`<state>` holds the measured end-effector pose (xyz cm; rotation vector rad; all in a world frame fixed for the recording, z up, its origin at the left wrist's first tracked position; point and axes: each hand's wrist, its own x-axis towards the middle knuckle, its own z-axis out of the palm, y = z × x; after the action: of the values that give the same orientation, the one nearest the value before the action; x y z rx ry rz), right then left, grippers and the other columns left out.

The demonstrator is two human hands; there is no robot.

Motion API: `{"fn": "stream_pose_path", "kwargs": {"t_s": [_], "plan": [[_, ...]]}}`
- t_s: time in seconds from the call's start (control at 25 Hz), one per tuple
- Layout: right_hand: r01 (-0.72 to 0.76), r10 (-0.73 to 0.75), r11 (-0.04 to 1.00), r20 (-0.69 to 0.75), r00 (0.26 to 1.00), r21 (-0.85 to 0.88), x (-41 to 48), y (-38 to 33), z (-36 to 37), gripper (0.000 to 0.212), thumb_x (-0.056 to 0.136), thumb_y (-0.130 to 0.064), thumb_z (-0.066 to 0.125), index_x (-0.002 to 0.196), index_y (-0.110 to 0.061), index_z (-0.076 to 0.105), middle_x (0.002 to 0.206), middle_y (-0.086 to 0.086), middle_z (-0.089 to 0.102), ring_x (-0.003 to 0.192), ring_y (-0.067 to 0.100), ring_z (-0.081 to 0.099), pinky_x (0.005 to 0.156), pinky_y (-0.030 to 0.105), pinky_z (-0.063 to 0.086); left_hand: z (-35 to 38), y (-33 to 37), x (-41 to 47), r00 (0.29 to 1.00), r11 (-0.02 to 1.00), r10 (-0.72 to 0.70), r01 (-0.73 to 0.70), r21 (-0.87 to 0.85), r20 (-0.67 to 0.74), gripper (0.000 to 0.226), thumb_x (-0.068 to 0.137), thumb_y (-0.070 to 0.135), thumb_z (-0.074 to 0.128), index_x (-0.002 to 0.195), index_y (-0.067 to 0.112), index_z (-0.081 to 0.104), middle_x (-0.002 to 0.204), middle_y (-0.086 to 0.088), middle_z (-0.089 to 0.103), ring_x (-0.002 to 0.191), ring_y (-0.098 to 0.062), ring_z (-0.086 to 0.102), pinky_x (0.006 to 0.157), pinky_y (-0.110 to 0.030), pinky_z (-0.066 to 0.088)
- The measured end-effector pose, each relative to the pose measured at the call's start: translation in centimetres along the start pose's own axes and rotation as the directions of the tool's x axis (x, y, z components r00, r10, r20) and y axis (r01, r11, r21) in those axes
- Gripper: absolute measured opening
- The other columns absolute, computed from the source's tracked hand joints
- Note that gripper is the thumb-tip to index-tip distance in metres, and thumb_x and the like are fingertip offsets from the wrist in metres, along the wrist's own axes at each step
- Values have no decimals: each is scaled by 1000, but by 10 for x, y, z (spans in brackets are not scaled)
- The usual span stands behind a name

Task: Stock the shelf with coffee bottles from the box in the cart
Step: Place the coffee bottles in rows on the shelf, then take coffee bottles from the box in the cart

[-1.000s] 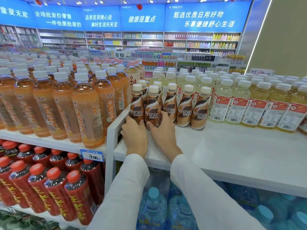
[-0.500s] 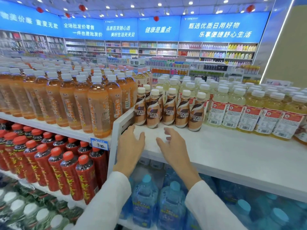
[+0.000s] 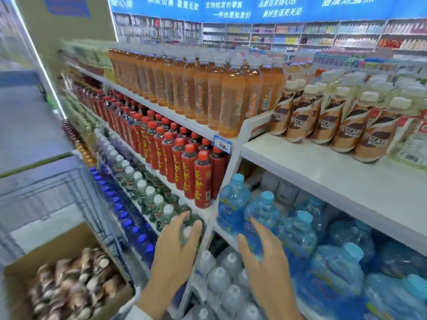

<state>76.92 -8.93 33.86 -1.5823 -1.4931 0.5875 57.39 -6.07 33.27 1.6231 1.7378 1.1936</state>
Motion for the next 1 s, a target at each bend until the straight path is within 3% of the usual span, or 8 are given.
{"fn": "stream_pose_path", "kwargs": {"t_s": [0.12, 0.24, 0.4, 0.52, 0.64, 0.76, 0.88, 1.0], "plan": [[-83, 74, 996, 225, 972, 28, -24, 4, 49, 54, 96, -45, 62, 147, -29, 49, 152, -7, 45, 138, 10, 41, 116, 29, 30, -30, -50, -44, 982, 983, -184, 185, 18, -50, 73, 87, 69, 44, 143, 24, 54, 136, 12, 60, 126, -12, 54, 106, -32, 41], [-144, 116, 989, 389, 914, 43, -47, 5, 96, 50, 95, -45, 64, 142, -33, 51, 144, -9, 52, 125, 5, 48, 104, 23, 36, -62, -100, -83, 934, 934, -352, 354, 39, -60, 75, 87, 71, 44, 145, 24, 51, 143, 10, 57, 132, -13, 52, 110, -36, 41], [-237, 204, 972, 530, 823, -5, -68, 4, 161, 49, 93, -45, 67, 139, -33, 54, 143, -11, 54, 131, 10, 50, 110, 30, 38, -105, -164, -120, 801, 807, -590, 590, -29, -103, 82, 83, 72, 47, 150, 23, 47, 149, 7, 53, 127, -12, 53, 102, -27, 46], [-270, 261, 960, 588, 765, -74, -73, 3, 208, 50, 92, -42, 69, 139, -30, 56, 139, -9, 57, 122, 9, 53, 98, 21, 42, -126, -205, -132, 681, 692, -722, 717, -89, -121, 74, 89, 66, 53, 150, 24, 46, 152, 4, 50, 134, -19, 50, 108, -31, 44], [-287, 317, 947, 590, 743, -148, -73, -3, 252, 47, 91, -38, 71, 135, -29, 59, 127, -10, 61, 97, -1, 57, 76, 6, 35, -143, -242, -130, 625, 635, -772, 767, -93, -114, 67, 91, 64, 55, 147, 26, 50, 150, 4, 52, 134, -19, 50, 111, -37, 43], [-321, 377, 925, 595, 710, -203, -71, -13, 295, 35, 89, -42, 72, 123, -39, 61, 104, -20, 63, 83, -9, 57, 71, 7, 37, -163, -285, -115, 603, 607, -794, 791, -74, -69, 62, 93, 62, 53, 145, 28, 50, 147, 4, 55, 135, -19, 50, 111, -37, 44], [-310, 411, 911, 618, 670, -271, -70, -21, 334, 29, 88, -37, 75, 104, -51, 56, 105, -15, 64, 93, 8, 59, 81, 17, 37, -183, -335, -92, 599, 599, -801, 801, -9, -21, 60, 100, 53, 52, 150, 21, 45, 149, 2, 52, 134, -19, 52, 111, -40, 44], [-308, 452, 892, 643, 618, -330, -67, -26, 366, 33, 88, -31, 77, 118, -37, 64, 121, -5, 68, 117, 16, 61, 95, 21, 38, -200, -387, -62, 633, 624, -774, 769, 136, -31, 51, 102, 36, 54, 148, 15, 48, 147, -5, 55, 132, -22, 53, 110, -36, 43]]}}
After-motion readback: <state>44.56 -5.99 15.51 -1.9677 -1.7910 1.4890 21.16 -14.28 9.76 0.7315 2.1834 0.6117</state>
